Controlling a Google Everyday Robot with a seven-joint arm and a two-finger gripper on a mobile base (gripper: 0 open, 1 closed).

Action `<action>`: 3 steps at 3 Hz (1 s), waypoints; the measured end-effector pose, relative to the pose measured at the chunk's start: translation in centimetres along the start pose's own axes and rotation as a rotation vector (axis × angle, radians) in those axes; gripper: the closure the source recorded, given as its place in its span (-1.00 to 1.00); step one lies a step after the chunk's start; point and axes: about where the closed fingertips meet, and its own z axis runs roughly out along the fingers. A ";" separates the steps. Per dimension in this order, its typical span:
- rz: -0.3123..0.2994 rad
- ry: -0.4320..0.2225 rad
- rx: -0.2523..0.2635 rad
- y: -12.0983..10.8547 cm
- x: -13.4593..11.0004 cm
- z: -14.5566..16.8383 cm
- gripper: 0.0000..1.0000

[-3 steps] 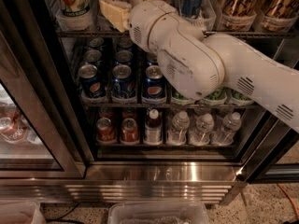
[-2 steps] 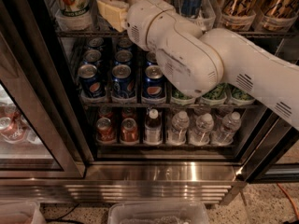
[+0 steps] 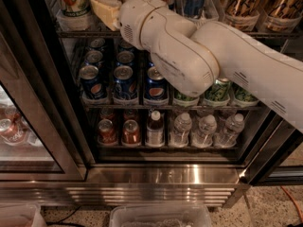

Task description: Pick redbull can from top shelf of fridge

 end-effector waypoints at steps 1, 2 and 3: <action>0.002 -0.007 -0.004 -0.1 -0.1 -0.3 1.00; 0.025 -0.014 0.004 -0.9 0.0 -1.0 1.00; 0.048 -0.031 0.012 -1.6 -0.3 -2.1 1.00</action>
Offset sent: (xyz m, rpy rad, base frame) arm 0.0035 -0.0492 0.0021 0.0623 0.0352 -0.0024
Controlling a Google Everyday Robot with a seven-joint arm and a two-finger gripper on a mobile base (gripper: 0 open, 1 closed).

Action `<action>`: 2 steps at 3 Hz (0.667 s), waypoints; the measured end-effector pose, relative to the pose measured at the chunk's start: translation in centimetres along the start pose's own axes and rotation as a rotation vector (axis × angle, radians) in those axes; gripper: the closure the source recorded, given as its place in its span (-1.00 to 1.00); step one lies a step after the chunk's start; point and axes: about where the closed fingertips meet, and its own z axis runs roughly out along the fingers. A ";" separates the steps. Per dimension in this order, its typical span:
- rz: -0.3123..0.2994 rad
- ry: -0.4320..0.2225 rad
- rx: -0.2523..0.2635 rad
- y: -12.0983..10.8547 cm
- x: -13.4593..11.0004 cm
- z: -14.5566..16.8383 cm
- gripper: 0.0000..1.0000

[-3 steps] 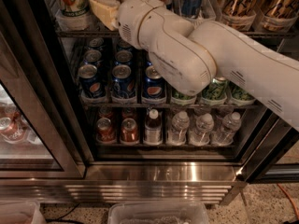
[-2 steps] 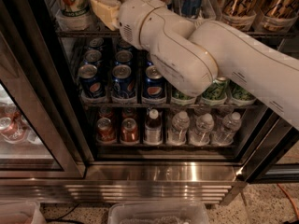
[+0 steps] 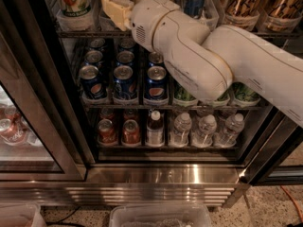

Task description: Pick redbull can from top shelf of fridge

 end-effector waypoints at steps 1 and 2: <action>0.010 -0.012 0.000 -0.2 -0.7 -0.7 1.00; 0.003 -0.023 -0.017 0.3 -1.5 -1.0 1.00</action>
Offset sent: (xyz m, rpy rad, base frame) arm -0.0146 -0.0205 0.0252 0.0146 -0.0173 0.0402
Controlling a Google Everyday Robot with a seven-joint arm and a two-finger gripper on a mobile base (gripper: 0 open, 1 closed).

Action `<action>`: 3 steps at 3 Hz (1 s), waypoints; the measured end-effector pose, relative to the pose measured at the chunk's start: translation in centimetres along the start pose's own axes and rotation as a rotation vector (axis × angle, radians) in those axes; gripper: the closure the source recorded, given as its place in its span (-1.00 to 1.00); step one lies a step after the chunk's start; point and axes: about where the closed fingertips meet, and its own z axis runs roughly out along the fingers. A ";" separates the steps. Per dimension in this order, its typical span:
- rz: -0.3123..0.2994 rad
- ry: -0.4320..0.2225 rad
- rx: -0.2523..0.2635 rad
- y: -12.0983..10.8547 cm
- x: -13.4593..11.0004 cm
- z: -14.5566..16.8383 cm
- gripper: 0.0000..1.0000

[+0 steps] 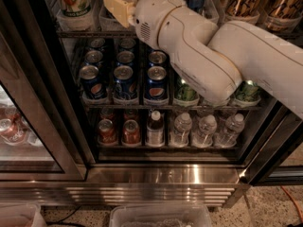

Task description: Pick redbull can from top shelf of fridge

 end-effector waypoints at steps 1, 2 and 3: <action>-0.013 -0.009 -0.021 0.6 -0.9 -0.1 1.00; -0.022 -0.015 -0.041 1.1 -1.5 -0.4 1.00; -0.019 -0.010 -0.057 1.6 -1.5 -1.0 1.00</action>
Offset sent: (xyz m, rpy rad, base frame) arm -0.0161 -0.0064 0.0201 -0.0207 -0.0282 0.0574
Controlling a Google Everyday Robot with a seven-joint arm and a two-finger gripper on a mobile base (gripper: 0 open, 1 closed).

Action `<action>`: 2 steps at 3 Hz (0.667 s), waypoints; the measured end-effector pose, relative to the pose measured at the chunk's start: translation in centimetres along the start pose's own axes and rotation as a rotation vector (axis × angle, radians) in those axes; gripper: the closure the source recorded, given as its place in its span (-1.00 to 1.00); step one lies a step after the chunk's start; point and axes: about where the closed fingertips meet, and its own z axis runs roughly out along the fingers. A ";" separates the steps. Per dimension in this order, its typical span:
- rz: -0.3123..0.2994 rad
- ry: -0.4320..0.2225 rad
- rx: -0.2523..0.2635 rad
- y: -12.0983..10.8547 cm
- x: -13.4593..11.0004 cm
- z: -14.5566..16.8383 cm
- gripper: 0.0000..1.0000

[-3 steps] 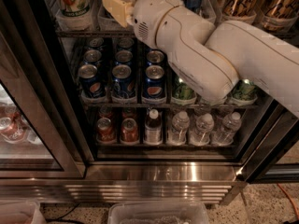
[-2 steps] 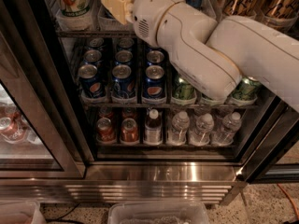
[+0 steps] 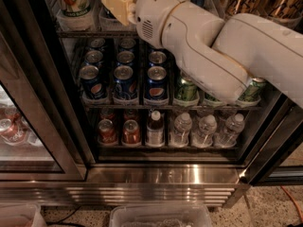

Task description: Pick redbull can from top shelf of fridge

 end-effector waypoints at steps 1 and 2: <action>0.015 0.013 -0.019 0.7 0.7 -0.8 1.00; 0.007 0.040 -0.055 2.5 1.4 -3.1 1.00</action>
Offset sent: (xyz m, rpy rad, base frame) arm -0.0269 -0.0088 -0.0256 -0.0233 0.0460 0.0506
